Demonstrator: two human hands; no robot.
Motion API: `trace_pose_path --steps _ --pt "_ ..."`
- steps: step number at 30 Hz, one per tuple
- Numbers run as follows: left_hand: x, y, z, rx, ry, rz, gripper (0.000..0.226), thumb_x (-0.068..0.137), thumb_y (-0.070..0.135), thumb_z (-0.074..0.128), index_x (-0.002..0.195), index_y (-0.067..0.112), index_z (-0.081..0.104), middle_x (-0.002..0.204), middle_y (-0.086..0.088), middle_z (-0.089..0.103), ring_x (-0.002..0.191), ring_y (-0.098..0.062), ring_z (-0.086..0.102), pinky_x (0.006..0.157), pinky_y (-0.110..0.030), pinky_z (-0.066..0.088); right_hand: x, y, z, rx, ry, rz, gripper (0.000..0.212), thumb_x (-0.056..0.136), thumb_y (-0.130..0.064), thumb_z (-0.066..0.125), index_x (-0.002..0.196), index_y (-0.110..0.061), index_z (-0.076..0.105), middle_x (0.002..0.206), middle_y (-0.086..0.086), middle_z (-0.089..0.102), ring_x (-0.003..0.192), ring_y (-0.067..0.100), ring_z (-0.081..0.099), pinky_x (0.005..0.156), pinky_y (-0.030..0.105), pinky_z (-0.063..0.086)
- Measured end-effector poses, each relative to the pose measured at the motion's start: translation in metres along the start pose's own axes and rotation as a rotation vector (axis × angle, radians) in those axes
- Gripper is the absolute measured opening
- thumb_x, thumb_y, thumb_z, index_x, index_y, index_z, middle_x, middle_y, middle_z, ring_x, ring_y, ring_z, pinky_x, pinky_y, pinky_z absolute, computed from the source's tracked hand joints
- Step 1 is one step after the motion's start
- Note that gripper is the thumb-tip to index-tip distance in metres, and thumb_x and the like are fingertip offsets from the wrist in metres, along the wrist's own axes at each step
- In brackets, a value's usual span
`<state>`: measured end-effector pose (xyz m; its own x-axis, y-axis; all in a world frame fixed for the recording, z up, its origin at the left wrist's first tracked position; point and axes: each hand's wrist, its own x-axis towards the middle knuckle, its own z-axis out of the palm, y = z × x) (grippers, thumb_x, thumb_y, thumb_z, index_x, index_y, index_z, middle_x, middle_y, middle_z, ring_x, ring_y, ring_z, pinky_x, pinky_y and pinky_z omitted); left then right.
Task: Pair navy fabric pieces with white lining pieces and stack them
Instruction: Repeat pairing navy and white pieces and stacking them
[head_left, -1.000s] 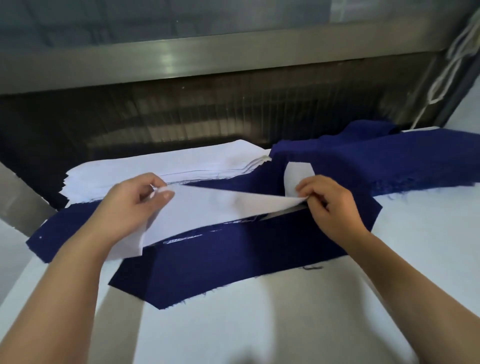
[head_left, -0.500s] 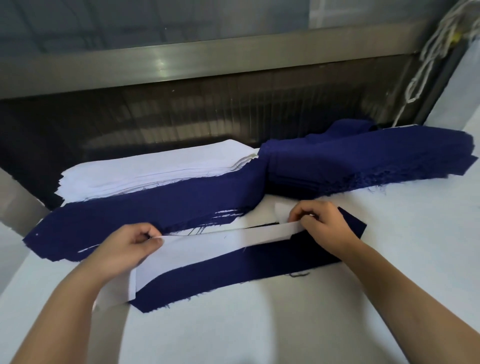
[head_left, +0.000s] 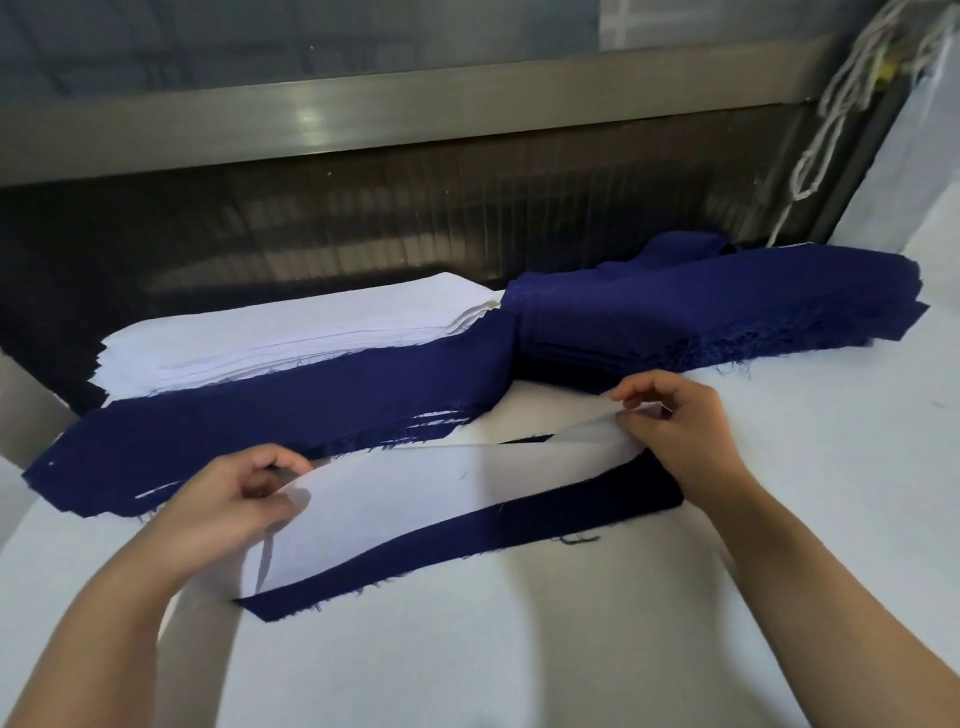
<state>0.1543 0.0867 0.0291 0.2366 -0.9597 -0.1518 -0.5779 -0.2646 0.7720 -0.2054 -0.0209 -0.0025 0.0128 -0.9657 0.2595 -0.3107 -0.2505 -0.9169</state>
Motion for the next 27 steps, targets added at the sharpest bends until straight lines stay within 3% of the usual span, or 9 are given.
trace_pose_path --steps 3,5,8,11,14,20,23,27 --pt "-0.001 -0.007 -0.001 -0.03 0.058 0.031 0.022 0.083 0.001 0.069 0.089 0.023 0.07 0.076 -0.005 0.071 0.076 -0.017 0.065 0.068 -0.016 0.046 0.0 -0.003 -0.004 0.022 0.058 -0.033 0.044 0.072 0.011 0.067 0.074 -0.033 0.064 0.093 -0.011 0.059 0.08 -0.006 0.053 0.071 0.011 0.041" --pt "-0.002 -0.013 -0.004 -0.073 0.089 0.061 0.026 0.082 0.0 0.07 0.086 0.026 0.071 0.071 -0.005 0.068 0.067 -0.007 0.063 0.069 -0.016 0.046 0.001 -0.005 -0.005 -0.01 0.082 -0.037 0.046 0.07 0.01 0.07 0.081 -0.034 0.063 0.106 -0.01 0.053 0.09 -0.01 0.05 0.073 0.004 0.038" --pt "-0.006 -0.023 -0.008 -0.14 0.152 0.087 0.039 0.08 -0.003 0.071 0.088 0.036 0.07 0.071 -0.002 0.07 0.066 -0.002 0.063 0.077 -0.027 0.045 0.002 -0.003 -0.006 -0.066 0.087 0.0 0.054 0.068 0.009 0.073 0.09 -0.038 0.058 0.122 -0.003 0.041 0.098 0.002 0.051 0.072 0.003 0.04" --pt "-0.01 -0.033 -0.009 -0.17 0.2 0.106 0.043 0.079 -0.001 0.072 0.095 0.039 0.068 0.076 -0.001 0.073 0.073 0.0 0.065 0.074 -0.016 0.051 0.003 -0.001 -0.008 -0.043 0.08 0.071 0.053 0.07 0.007 0.073 0.093 -0.038 0.057 0.127 0.001 0.04 0.102 0.009 0.053 0.07 0.01 0.042" --pt "-0.011 -0.041 -0.011 -0.141 0.242 0.113 0.041 0.079 0.005 0.074 0.098 0.041 0.067 0.076 0.002 0.072 0.076 0.004 0.065 0.069 -0.001 0.044 0.005 0.002 -0.009 -0.014 0.065 0.117 0.045 0.072 0.002 0.074 0.09 -0.036 0.058 0.122 0.006 0.051 0.1 0.008 0.056 0.07 0.014 0.043" --pt "-0.012 -0.042 -0.011 -0.035 0.314 0.187 0.041 0.078 0.011 0.076 0.095 0.047 0.064 0.079 0.013 0.069 0.073 0.003 0.062 0.071 -0.001 0.043 0.004 0.003 -0.009 -0.038 0.107 0.049 0.041 0.076 0.006 0.065 0.077 -0.035 0.062 0.088 -0.006 0.064 0.087 0.003 0.059 0.072 0.019 0.042" --pt "-0.012 -0.043 -0.01 0.003 0.324 0.2 0.044 0.078 0.01 0.076 0.093 0.049 0.063 0.078 0.015 0.069 0.072 0.002 0.061 0.068 -0.002 0.041 0.003 0.002 -0.008 -0.108 -0.002 -0.03 0.044 0.079 0.01 0.056 0.074 -0.033 0.063 0.082 -0.004 0.067 0.078 0.007 0.061 0.072 0.018 0.045" --pt "-0.012 -0.046 -0.009 0.029 0.326 0.198 0.047 0.079 0.007 0.075 0.09 0.052 0.062 0.079 0.016 0.069 0.075 -0.001 0.061 0.069 -0.006 0.041 0.0 0.001 -0.006 -0.207 -0.228 -0.105 0.039 0.081 0.011 0.058 0.078 -0.027 0.067 0.089 -0.011 0.067 0.081 -0.001 0.06 0.073 0.005 0.044"
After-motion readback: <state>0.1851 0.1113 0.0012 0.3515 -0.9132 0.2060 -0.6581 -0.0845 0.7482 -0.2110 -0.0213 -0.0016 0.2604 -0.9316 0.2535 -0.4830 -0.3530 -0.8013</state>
